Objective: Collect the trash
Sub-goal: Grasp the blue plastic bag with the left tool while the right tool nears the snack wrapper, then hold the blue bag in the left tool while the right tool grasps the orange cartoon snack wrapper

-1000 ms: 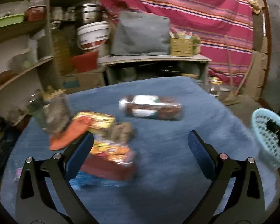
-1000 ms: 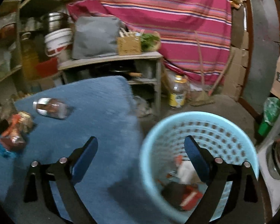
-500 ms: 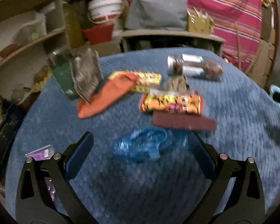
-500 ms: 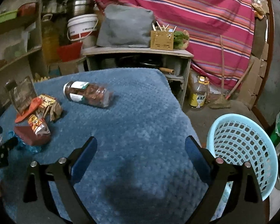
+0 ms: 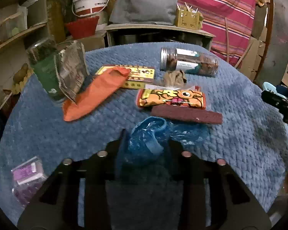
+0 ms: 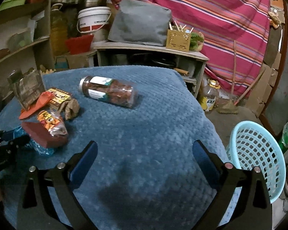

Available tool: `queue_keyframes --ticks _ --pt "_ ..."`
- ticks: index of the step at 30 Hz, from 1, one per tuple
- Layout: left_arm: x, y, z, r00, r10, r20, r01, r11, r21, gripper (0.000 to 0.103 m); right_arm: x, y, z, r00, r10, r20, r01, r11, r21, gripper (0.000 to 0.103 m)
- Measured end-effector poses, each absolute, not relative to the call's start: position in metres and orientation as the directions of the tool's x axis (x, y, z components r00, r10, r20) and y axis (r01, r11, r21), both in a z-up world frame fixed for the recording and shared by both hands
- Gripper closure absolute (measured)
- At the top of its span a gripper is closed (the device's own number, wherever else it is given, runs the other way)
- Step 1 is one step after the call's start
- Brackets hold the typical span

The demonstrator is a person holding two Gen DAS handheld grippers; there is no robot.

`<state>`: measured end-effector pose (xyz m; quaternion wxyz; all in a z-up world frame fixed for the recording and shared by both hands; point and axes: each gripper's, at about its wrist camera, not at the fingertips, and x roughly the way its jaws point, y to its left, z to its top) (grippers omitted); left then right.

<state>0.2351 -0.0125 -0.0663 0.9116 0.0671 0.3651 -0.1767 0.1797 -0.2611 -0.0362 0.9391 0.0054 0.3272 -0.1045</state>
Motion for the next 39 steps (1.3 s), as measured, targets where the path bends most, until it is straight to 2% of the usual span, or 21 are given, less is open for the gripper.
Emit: queue_keyframes --ticks 4,9,13,17,22,28,39 --pt "0.224 -0.001 -0.047 0.734 -0.226 -0.641 0.344 0.937 0.064 0.078 0.185 -0.242 -0.032 0.770 -0.187 -0.610 0.176 0.981 -0.079 0.006" --pt "0.223 0.023 -0.028 0.779 -0.200 -0.595 0.289 0.956 0.057 0.078 0.193 -0.221 -0.030 0.777 -0.170 -0.606 0.138 0.985 -0.100 0.006" --pt "0.227 0.047 -0.021 0.814 -0.120 -0.569 0.206 0.975 0.089 0.078 0.202 -0.203 -0.028 0.781 -0.147 -0.606 0.097 0.989 -0.114 0.006" --pt "0.236 0.067 -0.017 0.816 -0.121 -0.566 0.169 0.985 0.033 0.078 0.212 -0.190 -0.029 0.782 -0.117 -0.613 0.068 0.992 -0.102 0.006" --pt "0.245 0.068 -0.022 0.822 -0.090 -0.562 0.144 0.988 0.052 0.078 0.228 -0.171 -0.039 0.767 -0.065 -0.639 0.026 0.997 -0.071 0.006" --pt "0.260 0.076 -0.032 0.811 -0.082 -0.580 0.124 0.992 0.034 0.078 0.245 -0.143 -0.055 0.753 -0.065 -0.655 -0.017 0.993 -0.118 0.006" --pt "0.271 0.082 -0.039 0.802 -0.047 -0.595 0.091 0.995 0.044 0.078 0.272 -0.120 -0.072 0.714 -0.042 -0.699 -0.053 0.992 -0.113 0.006"
